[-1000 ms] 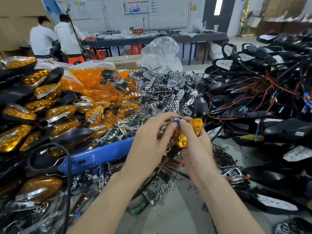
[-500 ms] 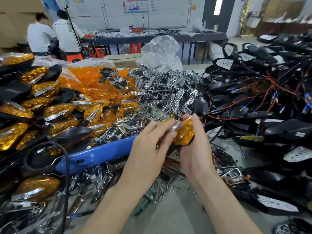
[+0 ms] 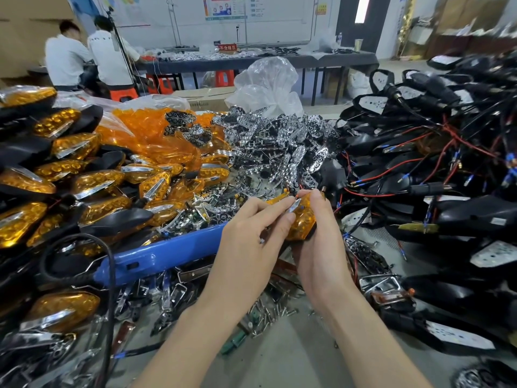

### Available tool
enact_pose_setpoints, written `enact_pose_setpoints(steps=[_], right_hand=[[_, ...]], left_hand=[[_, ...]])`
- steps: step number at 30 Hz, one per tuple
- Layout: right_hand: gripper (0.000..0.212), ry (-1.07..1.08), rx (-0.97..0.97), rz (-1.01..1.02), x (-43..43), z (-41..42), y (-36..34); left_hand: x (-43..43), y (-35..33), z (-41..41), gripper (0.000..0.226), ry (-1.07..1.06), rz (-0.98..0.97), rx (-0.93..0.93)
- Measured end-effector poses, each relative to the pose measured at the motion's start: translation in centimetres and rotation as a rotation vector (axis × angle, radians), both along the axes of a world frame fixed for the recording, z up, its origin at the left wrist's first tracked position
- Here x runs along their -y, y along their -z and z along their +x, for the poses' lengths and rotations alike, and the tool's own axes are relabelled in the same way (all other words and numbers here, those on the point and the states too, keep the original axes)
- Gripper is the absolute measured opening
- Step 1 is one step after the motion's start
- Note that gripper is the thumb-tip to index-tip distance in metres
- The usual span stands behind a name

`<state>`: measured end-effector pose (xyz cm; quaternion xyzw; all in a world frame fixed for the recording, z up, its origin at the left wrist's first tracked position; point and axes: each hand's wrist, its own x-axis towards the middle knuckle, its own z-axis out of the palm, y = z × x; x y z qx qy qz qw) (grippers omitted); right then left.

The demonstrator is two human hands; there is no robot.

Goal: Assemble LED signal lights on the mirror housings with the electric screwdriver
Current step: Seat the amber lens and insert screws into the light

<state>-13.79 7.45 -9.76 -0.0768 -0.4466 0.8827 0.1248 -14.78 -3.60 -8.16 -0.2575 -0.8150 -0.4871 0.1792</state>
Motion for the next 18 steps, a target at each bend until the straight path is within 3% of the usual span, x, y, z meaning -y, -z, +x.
enact_pose_setpoints(steps=[6, 13, 18], right_hand=[[0.035, -0.032, -0.031, 0.094, 0.04, -0.11, 0.52], [0.009, -0.016, -0.061, 0.13, 0.27, -0.48, 0.78], [0.005, -0.008, -0.017, 0.066, 0.19, -0.58, 0.93]], left_hand=[[0.03, 0.06, 0.12, 0.031, -0.002, -0.025, 0.006], [-0.53, 0.44, 0.46, 0.029, -0.068, -0.038, -0.021], [-0.23, 0.87, 0.25, 0.029, -0.024, -0.053, 0.059]])
